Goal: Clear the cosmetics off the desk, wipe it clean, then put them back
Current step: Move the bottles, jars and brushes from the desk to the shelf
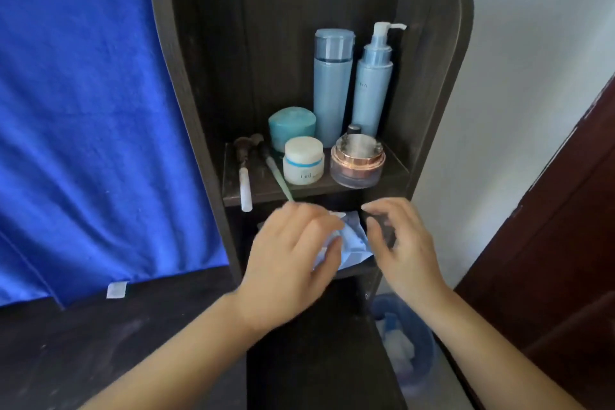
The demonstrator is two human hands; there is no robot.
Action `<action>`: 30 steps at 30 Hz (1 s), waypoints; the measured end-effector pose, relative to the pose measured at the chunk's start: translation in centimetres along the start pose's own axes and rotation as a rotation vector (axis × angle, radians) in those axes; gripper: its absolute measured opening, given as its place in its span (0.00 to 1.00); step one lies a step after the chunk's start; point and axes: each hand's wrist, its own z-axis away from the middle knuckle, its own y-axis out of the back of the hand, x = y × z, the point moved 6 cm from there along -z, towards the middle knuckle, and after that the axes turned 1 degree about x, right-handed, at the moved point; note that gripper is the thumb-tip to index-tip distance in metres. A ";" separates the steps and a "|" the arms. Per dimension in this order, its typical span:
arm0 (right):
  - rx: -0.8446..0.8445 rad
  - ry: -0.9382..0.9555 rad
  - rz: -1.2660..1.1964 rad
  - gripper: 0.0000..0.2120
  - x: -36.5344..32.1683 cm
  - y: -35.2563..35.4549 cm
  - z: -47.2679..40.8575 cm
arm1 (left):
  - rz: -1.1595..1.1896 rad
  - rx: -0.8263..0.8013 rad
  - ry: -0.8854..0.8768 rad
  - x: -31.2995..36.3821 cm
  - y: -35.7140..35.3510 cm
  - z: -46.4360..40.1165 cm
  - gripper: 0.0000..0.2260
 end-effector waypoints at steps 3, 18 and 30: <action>-0.254 -0.191 0.017 0.08 4.7 -5.0 1.9 | 0.013 -0.260 0.146 -1.8 -6.0 6.1 0.05; -0.832 -0.326 0.330 0.09 12.4 -19.8 -0.1 | -0.089 -0.563 1.179 -16.6 -15.6 12.8 0.13; -0.733 -0.374 0.192 0.07 11.0 -19.2 -0.3 | -0.026 -0.539 1.258 -16.4 -15.1 12.7 0.10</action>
